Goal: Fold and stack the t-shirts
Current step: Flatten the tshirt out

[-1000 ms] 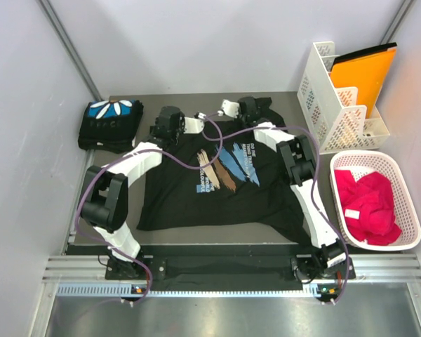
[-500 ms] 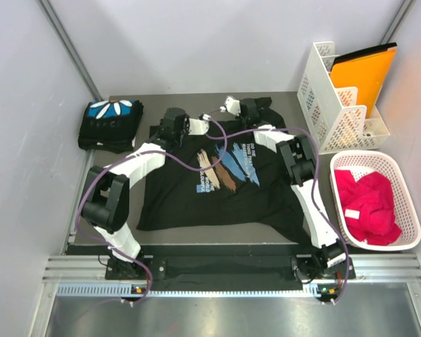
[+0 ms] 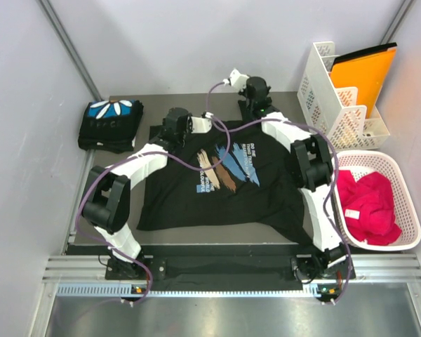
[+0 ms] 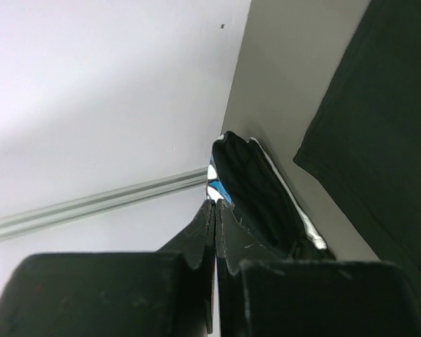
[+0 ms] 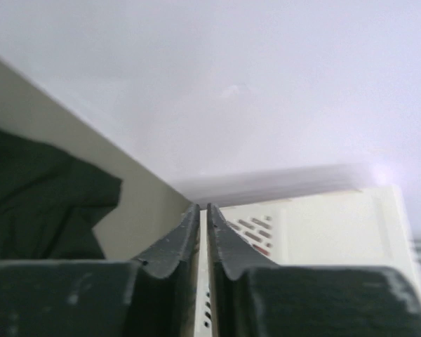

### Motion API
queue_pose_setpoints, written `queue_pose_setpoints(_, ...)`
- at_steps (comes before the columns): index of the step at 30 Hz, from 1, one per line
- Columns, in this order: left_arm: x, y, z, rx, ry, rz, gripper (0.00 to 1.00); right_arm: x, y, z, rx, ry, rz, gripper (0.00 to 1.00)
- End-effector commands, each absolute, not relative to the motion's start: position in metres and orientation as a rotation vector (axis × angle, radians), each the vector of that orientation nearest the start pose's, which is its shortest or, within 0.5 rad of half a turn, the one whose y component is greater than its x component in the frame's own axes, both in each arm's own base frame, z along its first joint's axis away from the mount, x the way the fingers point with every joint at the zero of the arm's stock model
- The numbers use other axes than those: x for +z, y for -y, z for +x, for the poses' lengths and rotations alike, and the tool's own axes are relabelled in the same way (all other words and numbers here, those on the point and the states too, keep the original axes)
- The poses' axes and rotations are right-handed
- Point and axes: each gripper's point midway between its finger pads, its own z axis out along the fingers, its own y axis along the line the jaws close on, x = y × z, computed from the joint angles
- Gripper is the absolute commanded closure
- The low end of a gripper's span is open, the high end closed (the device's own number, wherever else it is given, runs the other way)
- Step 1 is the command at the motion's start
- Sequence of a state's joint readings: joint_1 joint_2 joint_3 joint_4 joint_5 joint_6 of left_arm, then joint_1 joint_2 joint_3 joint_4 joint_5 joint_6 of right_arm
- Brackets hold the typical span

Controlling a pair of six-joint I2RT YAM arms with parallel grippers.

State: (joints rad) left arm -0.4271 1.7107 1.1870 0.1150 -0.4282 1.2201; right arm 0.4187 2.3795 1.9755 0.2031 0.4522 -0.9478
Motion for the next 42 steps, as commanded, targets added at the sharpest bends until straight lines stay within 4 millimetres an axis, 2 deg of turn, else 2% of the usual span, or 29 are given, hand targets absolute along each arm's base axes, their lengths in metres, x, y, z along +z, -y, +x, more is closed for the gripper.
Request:
queue_pose_setpoints(1,0.263,0.113,0.499,0.930,-1.513,1.084,1.00,0.313,-0.171,0.626,-0.736,-1.448,-0.656,0.87)
queue_pose_setpoints(2,0.270,0.115,0.499,0.925,-1.501,1.065,1.00,0.311,-0.169,0.622,-0.736,-1.456,-0.662,0.81)
queue_pose_setpoints(3,0.277,0.117,0.501,0.919,-1.484,1.039,1.00,0.315,-0.168,0.618,-0.733,-1.453,-0.663,0.66)
queue_pose_setpoints(4,0.287,0.121,0.502,0.909,-1.467,1.022,1.00,0.334,-0.164,0.609,-0.731,-1.434,-0.646,0.55)
queue_pose_setpoints(5,0.293,0.123,0.503,0.897,-1.458,1.006,1.00,0.328,-0.163,0.605,-0.730,-1.450,-0.665,0.45)
queue_pose_setpoints(6,0.302,0.126,0.504,0.888,-1.445,0.985,1.00,0.332,-0.162,0.601,-0.721,-1.449,-0.668,0.28)
queue_pose_setpoints(7,0.306,0.130,0.503,0.873,-1.439,0.983,1.00,0.347,-0.159,0.593,-0.709,-1.436,-0.656,0.22)
queue_pose_setpoints(8,0.307,0.134,0.503,0.856,-1.433,0.991,0.96,0.340,-0.159,0.588,-0.690,-1.459,-0.672,0.17)
queue_pose_setpoints(9,0.310,0.137,0.502,0.846,-1.426,0.999,0.88,0.341,-0.160,0.584,-0.667,-1.462,-0.685,0.09)
queue_pose_setpoints(10,0.307,0.142,0.500,0.839,-1.424,1.021,0.71,0.347,-0.159,0.578,-0.651,-1.465,-0.688,0.06)
queue_pose_setpoints(11,0.308,0.144,0.498,0.833,-1.413,1.035,0.48,0.336,-0.161,0.573,-0.620,-1.513,-0.714,0.04)
queue_pose_setpoints(12,0.302,0.146,0.496,0.830,-1.415,1.052,0.38,0.330,-0.166,0.571,-0.579,-1.532,-0.749,0.04)
queue_pose_setpoints(13,0.299,0.150,0.494,0.824,-1.410,1.067,0.32,0.330,-0.165,0.567,-0.558,-1.549,-0.754,0.03)
queue_pose_setpoints(14,0.296,0.151,0.492,0.825,-1.409,1.080,0.24,0.313,-0.164,0.561,-0.525,-1.609,-0.773,0.03)
queue_pose_setpoints(15,0.288,0.151,0.489,0.827,-1.417,1.096,0.23,0.306,-0.166,0.558,-0.481,-1.627,-0.804,0.03)
queue_pose_setpoints(16,0.286,0.152,0.488,0.830,-1.417,1.102,0.23,0.303,-0.158,0.555,-0.472,-1.650,-0.802,0.03)
queue_pose_setpoints(17,0.287,0.151,0.486,0.828,-1.416,1.088,0.22,0.288,-0.153,0.551,-0.448,-1.708,-0.807,0.03)
queue_pose_setpoints(18,0.282,0.149,0.485,0.824,-1.426,1.085,0.22,0.281,-0.152,0.549,-0.409,-1.734,-0.816,0.03)
queue_pose_setpoints(19,0.281,0.148,0.484,0.823,-1.429,1.076,0.22,0.275,-0.139,0.550,-0.399,-1.770,-0.802,0.03)
queue_pose_setpoints(23,0.285,0.141,0.474,0.802,-1.430,0.979,0.20,0.252,-0.112,0.544,-0.372,-1.860,-0.805,0.02)
queue_pose_setpoints(27,0.270,0.140,0.472,0.783,-1.462,0.982,0.20,0.244,-0.090,0.541,-0.464,-1.888,-0.824,0.02)
queue_pose_setpoints(33,0.267,0.143,0.475,0.794,-1.440,1.002,0.19,0.229,-0.061,0.535,-0.517,-1.941,-0.844,0.00)
queue_pose_setpoints(37,0.260,0.141,0.479,0.813,-1.465,1.005,0.19,0.222,-0.054,0.530,-0.528,-1.952,-0.863,0.00)
queue_pose_setpoints(42,0.257,0.140,0.479,0.810,-1.486,1.004,0.19,0.218,-0.056,0.528,-0.508,-1.959,-0.872,0.00)
